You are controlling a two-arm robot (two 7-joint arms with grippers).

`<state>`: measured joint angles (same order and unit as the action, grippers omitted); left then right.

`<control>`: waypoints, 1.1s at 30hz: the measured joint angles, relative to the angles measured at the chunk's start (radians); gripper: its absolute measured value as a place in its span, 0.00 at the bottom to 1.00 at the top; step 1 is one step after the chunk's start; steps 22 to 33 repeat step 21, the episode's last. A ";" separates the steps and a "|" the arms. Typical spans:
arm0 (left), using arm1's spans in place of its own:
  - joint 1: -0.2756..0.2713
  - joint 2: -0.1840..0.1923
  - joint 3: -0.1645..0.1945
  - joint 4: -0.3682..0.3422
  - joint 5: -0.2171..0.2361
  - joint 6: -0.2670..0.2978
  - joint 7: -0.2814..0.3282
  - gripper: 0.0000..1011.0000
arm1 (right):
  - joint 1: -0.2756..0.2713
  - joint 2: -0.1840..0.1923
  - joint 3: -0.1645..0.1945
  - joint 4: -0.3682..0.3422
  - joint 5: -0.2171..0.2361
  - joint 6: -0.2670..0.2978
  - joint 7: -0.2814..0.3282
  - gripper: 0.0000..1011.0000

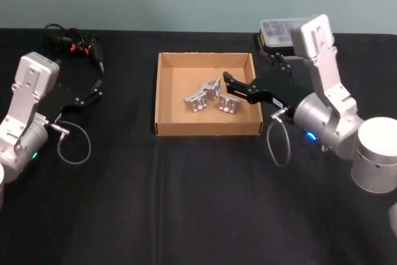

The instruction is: Use one hand to pick up the angle iron from the table and place it into the box.

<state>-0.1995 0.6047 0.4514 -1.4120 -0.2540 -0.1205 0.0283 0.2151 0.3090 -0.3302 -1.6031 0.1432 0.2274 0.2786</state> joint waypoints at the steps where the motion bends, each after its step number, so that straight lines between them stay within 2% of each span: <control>1: 0.000 0.000 0.000 0.000 0.000 0.000 0.000 1.00 | -0.005 0.001 0.004 -0.002 0.000 -0.002 -0.002 0.99; 33: 0.000 0.000 0.000 0.000 0.000 0.000 0.000 1.00 | 0.001 0.000 -0.001 0.002 -0.002 0.003 -0.001 0.99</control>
